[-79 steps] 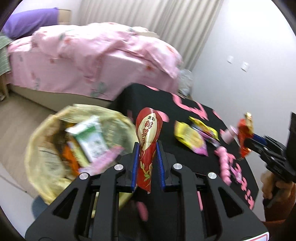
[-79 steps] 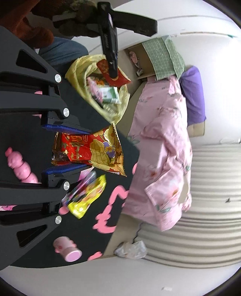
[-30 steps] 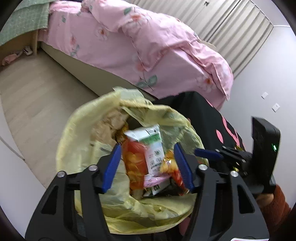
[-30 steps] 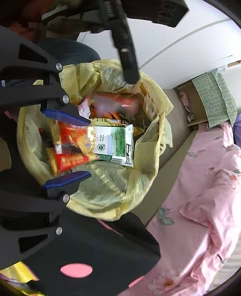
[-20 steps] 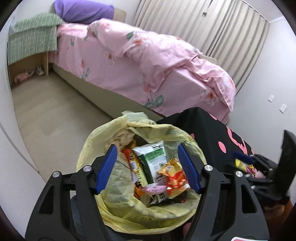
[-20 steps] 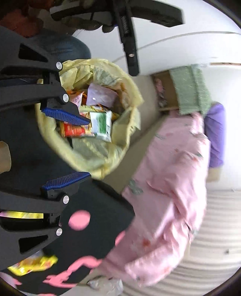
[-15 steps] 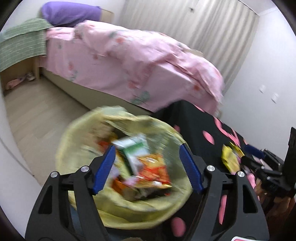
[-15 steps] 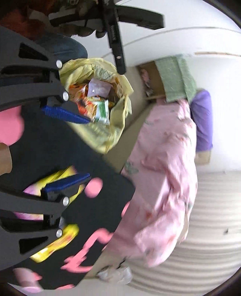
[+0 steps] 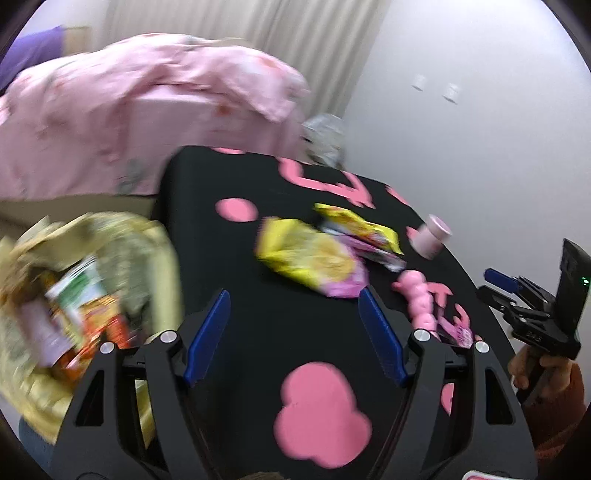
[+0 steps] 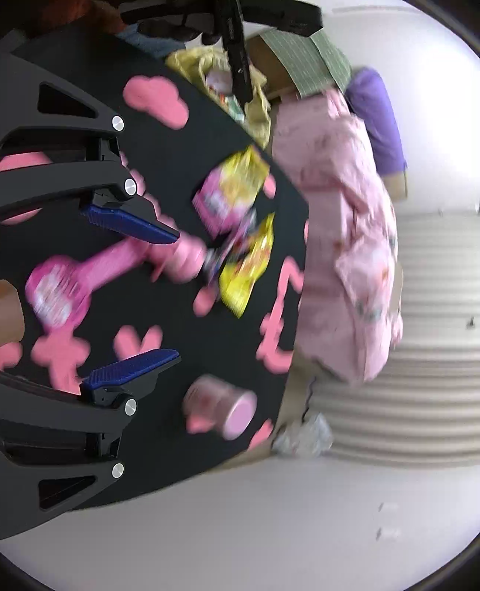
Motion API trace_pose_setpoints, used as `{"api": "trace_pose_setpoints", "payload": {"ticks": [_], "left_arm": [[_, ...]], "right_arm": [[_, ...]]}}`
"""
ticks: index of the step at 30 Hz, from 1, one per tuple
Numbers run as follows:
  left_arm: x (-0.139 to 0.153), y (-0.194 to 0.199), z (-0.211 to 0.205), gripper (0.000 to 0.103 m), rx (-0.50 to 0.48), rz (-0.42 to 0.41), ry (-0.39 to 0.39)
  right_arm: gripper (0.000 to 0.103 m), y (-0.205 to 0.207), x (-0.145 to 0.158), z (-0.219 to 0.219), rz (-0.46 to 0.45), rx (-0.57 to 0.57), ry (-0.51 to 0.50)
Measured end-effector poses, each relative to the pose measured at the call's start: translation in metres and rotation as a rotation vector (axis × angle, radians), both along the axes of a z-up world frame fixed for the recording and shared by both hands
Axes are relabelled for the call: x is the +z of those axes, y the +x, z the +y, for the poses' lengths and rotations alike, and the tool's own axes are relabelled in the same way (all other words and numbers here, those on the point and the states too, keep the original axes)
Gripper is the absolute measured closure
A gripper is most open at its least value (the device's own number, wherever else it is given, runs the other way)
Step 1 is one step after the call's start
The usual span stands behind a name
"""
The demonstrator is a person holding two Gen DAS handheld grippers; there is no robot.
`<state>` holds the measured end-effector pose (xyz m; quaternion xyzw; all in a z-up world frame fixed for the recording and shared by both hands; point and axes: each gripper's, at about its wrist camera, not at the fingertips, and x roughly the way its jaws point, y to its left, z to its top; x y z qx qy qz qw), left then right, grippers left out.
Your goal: Collect trash
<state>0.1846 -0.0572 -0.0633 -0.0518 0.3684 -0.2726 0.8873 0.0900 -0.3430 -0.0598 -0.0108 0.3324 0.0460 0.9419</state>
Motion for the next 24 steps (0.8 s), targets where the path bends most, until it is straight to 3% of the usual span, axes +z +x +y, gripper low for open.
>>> {"api": "trace_pose_setpoints", "payload": {"ticks": [5,8,11,16,20,24], "left_arm": [[0.009,0.029,-0.052,0.034,-0.12,-0.026,0.033],[0.013,0.047,-0.076,0.034,-0.156,-0.056,0.065],[0.014,0.07,-0.089,0.034,-0.175,-0.07,0.102],[-0.011,0.117,-0.083,0.035,-0.105,0.087,0.092],[-0.027,0.1,-0.084,0.035,-0.174,0.158,0.085],[-0.025,0.073,-0.093,0.034,-0.271,0.174,0.077]], "right_arm": [[0.047,-0.011,-0.018,-0.036,0.021,-0.077,0.042],[0.047,-0.015,-0.026,-0.048,0.03,-0.098,0.102],[0.047,-0.016,-0.036,-0.049,0.058,-0.093,0.093],[0.047,-0.016,-0.049,-0.049,0.087,-0.098,0.085],[0.047,-0.017,-0.049,-0.055,0.083,-0.09,0.167],[0.047,-0.012,-0.045,-0.057,0.062,-0.107,0.152]]}}
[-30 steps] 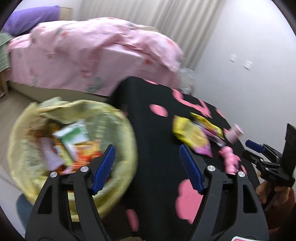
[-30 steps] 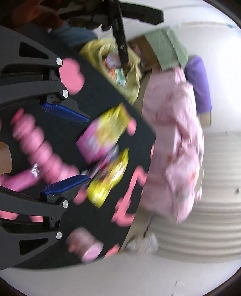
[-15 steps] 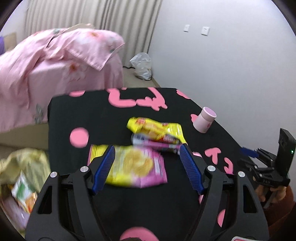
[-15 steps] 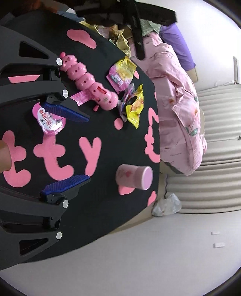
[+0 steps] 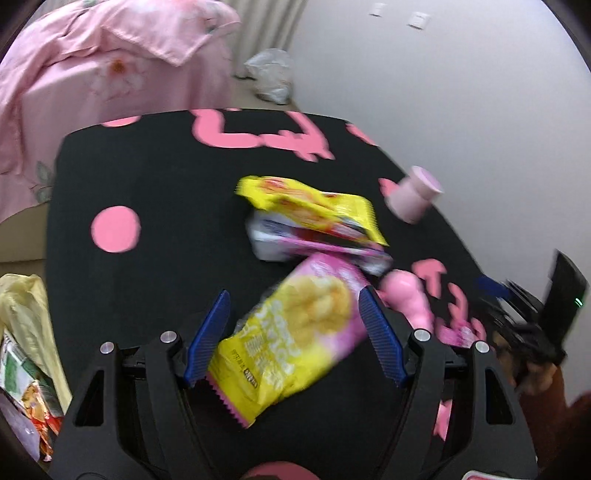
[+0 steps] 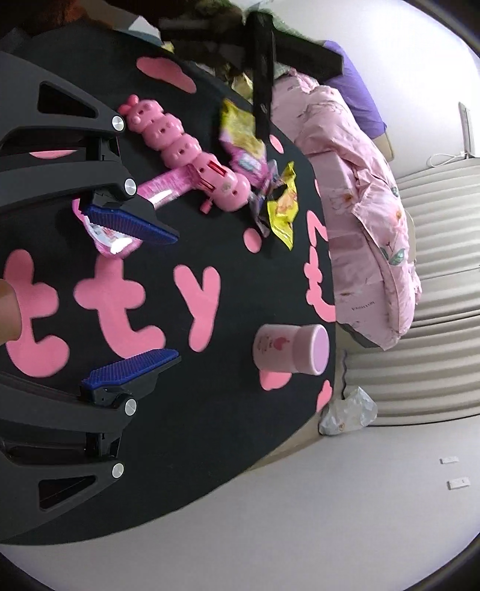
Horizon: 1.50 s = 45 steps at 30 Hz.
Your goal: Collect trash
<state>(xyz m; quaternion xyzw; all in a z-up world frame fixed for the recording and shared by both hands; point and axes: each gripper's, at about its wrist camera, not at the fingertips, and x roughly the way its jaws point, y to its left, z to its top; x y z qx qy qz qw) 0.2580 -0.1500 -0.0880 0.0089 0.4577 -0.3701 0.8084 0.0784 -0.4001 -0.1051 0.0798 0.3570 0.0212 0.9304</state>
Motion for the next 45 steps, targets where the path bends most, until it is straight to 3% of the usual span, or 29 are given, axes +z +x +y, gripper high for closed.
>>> {"api": "trace_pose_setpoints", "payload": {"ticks": [7,12,14,16,17,19,21,25,28,31,36,38,40,42,45], "left_arm": [[0.018,0.037,-0.007,0.033,0.186,-0.051,-0.101],[-0.005,0.074,-0.038,0.035,0.221,0.054,-0.016],[-0.012,0.081,-0.045,0.054,0.227,0.109,0.007],[-0.017,0.083,-0.048,0.061,0.222,0.149,0.021],[-0.015,0.081,-0.047,0.069,0.221,0.145,0.024],[-0.008,0.074,-0.043,0.081,0.199,0.151,-0.009],[0.012,0.06,-0.031,0.085,0.199,0.118,-0.077],[0.064,0.015,0.001,0.085,0.209,0.001,-0.169],[0.079,-0.011,0.023,0.085,0.225,-0.001,-0.19],[0.073,-0.03,0.047,0.085,0.251,0.076,-0.24],[0.045,-0.065,0.063,0.085,0.24,0.138,-0.236],[0.035,-0.076,0.068,0.066,0.221,0.15,-0.255],[0.031,-0.082,0.078,0.053,0.24,0.141,-0.28],[0.033,-0.089,0.09,0.051,0.297,0.091,-0.281],[0.037,-0.098,0.108,0.051,0.391,0.027,-0.243]], "right_arm": [[0.047,0.005,-0.004,-0.004,-0.008,-0.039,0.042],[0.047,-0.005,0.001,0.003,-0.023,-0.033,-0.016],[0.047,-0.01,0.002,0.004,-0.021,-0.023,-0.018],[0.047,-0.015,0.002,0.003,-0.023,-0.021,-0.016],[0.047,-0.016,0.002,0.002,-0.024,-0.022,-0.014],[0.047,-0.019,0.003,0.0,-0.027,-0.027,-0.007],[0.047,-0.022,0.004,-0.001,-0.033,-0.03,0.003],[0.047,-0.028,0.007,-0.001,-0.05,-0.027,0.018],[0.047,-0.032,0.008,0.001,-0.057,-0.019,0.019],[0.047,-0.037,0.008,0.006,-0.052,-0.007,0.011],[0.047,-0.044,0.012,0.02,-0.046,0.02,-0.026],[0.047,-0.049,0.019,0.025,-0.075,0.019,-0.042],[0.047,-0.051,0.028,0.028,-0.1,0.046,-0.003],[0.047,-0.052,0.037,0.033,-0.12,0.106,0.071],[0.047,-0.046,0.046,0.059,-0.085,0.212,0.039]]}}
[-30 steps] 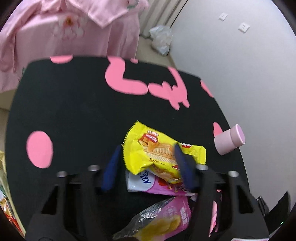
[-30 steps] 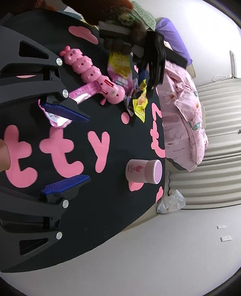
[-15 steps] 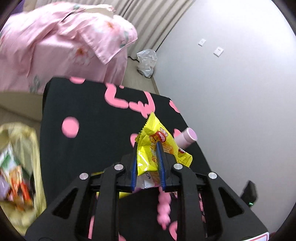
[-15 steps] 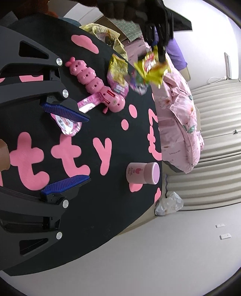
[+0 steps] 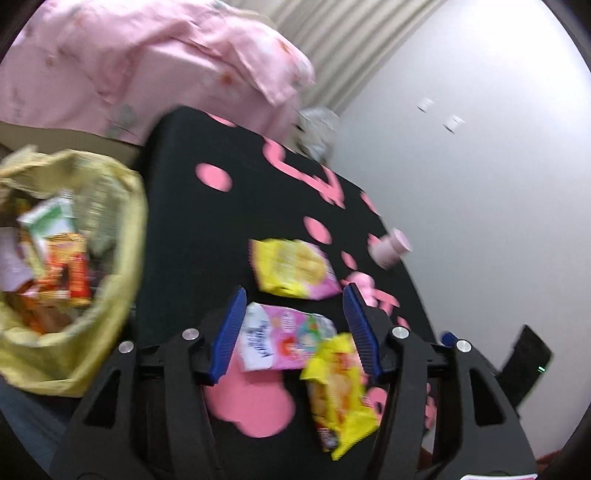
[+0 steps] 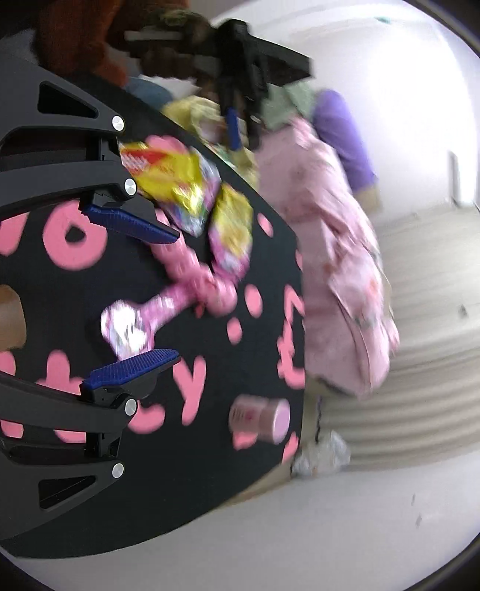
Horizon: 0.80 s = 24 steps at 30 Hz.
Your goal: Collect trash
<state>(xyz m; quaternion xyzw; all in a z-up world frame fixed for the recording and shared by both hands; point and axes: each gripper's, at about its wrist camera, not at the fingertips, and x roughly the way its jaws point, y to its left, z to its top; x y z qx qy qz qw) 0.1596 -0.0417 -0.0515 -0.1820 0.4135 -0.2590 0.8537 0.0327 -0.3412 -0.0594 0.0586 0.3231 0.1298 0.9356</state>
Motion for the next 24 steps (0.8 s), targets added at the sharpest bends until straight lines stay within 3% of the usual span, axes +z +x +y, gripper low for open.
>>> {"api": "trace_pose_setpoints", "payload": {"ticks": [5,9,12,15,17,18,20,24], "left_arm": [[0.001,-0.017,0.013,0.051,0.069,-0.081,0.156],[-0.005,-0.032,0.013,0.051,0.055,-0.106,0.24],[-0.01,-0.037,0.011,0.051,0.034,-0.111,0.268],[-0.011,-0.038,0.012,0.051,0.023,-0.105,0.255],[-0.01,-0.039,0.012,0.051,0.025,-0.109,0.252],[-0.009,-0.039,0.011,0.051,0.024,-0.111,0.25],[-0.009,-0.039,0.01,0.051,0.021,-0.113,0.25],[-0.01,-0.039,0.007,0.05,0.007,-0.113,0.234]], "right_arm": [[0.047,0.013,-0.005,0.061,0.054,0.156,-0.012],[0.047,0.022,-0.016,0.11,0.074,0.209,-0.112],[0.047,0.03,-0.027,0.126,0.105,0.232,-0.147],[0.048,0.04,-0.042,0.129,0.176,0.264,-0.119],[0.073,0.039,-0.048,0.127,0.2,0.287,-0.084],[0.078,0.038,-0.049,0.126,0.211,0.301,-0.065],[0.085,0.035,-0.049,0.121,0.213,0.305,-0.04],[0.088,0.025,-0.041,0.107,0.184,0.299,0.004]]}}
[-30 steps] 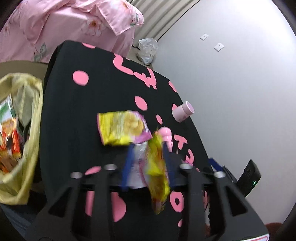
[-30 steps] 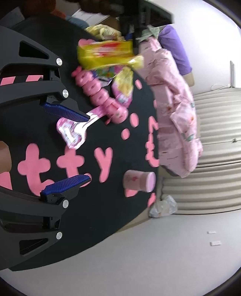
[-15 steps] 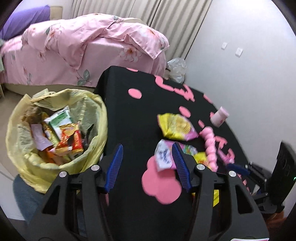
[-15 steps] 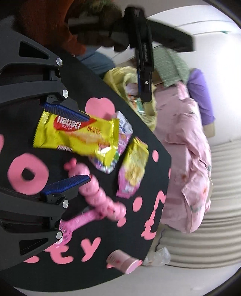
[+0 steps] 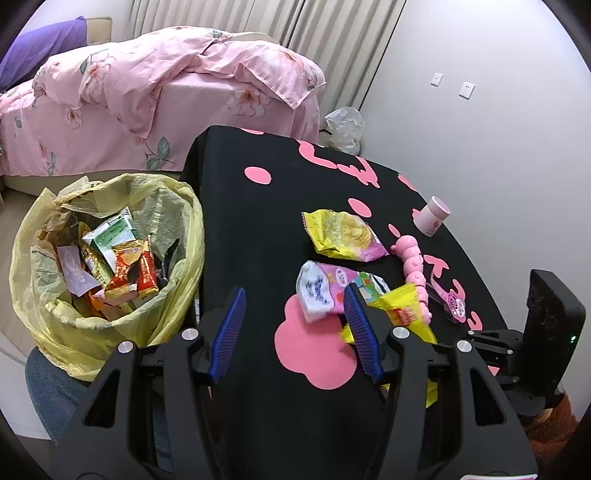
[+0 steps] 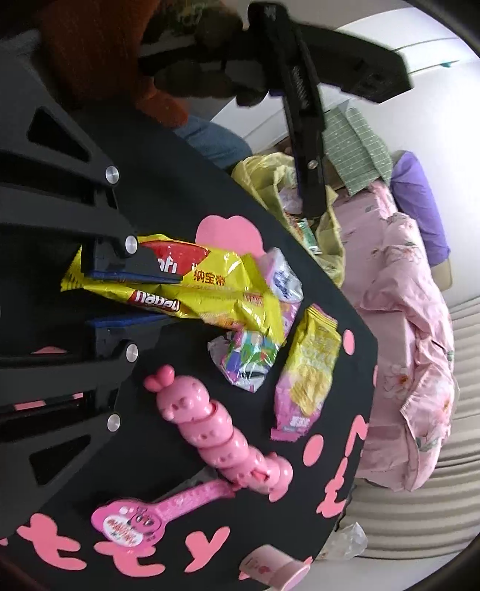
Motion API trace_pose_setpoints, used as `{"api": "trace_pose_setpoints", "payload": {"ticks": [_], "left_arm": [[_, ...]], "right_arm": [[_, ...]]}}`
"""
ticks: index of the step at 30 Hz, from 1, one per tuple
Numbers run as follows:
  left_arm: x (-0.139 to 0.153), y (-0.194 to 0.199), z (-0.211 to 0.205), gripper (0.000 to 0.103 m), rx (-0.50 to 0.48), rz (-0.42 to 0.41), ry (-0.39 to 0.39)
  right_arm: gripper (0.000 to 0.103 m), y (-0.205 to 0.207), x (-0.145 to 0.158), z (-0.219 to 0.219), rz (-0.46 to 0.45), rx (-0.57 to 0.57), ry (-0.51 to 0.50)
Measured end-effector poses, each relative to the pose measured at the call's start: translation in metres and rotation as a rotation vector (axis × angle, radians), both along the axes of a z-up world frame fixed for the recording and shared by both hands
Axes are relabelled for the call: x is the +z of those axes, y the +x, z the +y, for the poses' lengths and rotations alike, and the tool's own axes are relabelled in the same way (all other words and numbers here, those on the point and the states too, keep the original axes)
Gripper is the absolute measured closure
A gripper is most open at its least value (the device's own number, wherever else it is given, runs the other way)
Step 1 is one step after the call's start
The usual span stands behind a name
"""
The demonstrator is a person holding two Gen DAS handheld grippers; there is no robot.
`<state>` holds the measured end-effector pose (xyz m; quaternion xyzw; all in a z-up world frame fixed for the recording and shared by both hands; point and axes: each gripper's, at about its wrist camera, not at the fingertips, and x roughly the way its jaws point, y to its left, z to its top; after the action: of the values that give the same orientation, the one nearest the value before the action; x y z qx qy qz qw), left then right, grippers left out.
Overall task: Collect trash
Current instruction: 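Grasp the pink printed wrapper with the left tool while the right tool holds the yellow wafer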
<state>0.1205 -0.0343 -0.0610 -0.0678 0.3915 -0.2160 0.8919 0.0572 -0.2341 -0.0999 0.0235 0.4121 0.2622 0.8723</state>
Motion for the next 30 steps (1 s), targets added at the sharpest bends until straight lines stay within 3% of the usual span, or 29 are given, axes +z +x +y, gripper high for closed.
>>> {"api": "trace_pose_setpoints", "payload": {"ticks": [4,7,11,14,17,19,21,27,30], "left_arm": [[-0.001,0.002,-0.003,0.048,-0.043,-0.009,-0.032],[0.0,0.008,-0.017,0.046,-0.147,-0.029,-0.038],[-0.004,0.031,-0.055,0.046,-0.293,-0.055,0.045],[-0.016,0.055,-0.077,0.046,-0.367,-0.009,0.081],[-0.029,0.073,-0.086,0.046,-0.352,0.04,0.116],[-0.035,0.077,-0.083,0.046,-0.34,0.096,0.076],[-0.039,0.071,-0.077,0.046,-0.355,0.158,-0.003],[-0.045,0.023,-0.075,0.046,-0.468,0.242,-0.034],[-0.039,0.003,-0.078,0.046,-0.482,0.212,0.012]], "right_arm": [[0.089,-0.011,0.01,-0.026,-0.026,-0.062,0.028],[0.089,-0.021,0.017,-0.054,-0.045,-0.137,0.058],[0.089,-0.03,0.022,-0.092,-0.066,-0.265,0.027],[0.089,-0.038,0.023,-0.116,-0.071,-0.334,0.016],[0.089,-0.048,0.023,-0.137,-0.069,-0.393,0.0],[0.089,-0.053,0.018,-0.148,-0.053,-0.422,-0.005],[0.089,-0.056,0.009,-0.158,-0.024,-0.451,-0.021],[0.088,-0.057,-0.018,-0.177,0.031,-0.517,-0.047],[0.07,-0.057,-0.022,-0.179,0.014,-0.537,-0.06]]}}
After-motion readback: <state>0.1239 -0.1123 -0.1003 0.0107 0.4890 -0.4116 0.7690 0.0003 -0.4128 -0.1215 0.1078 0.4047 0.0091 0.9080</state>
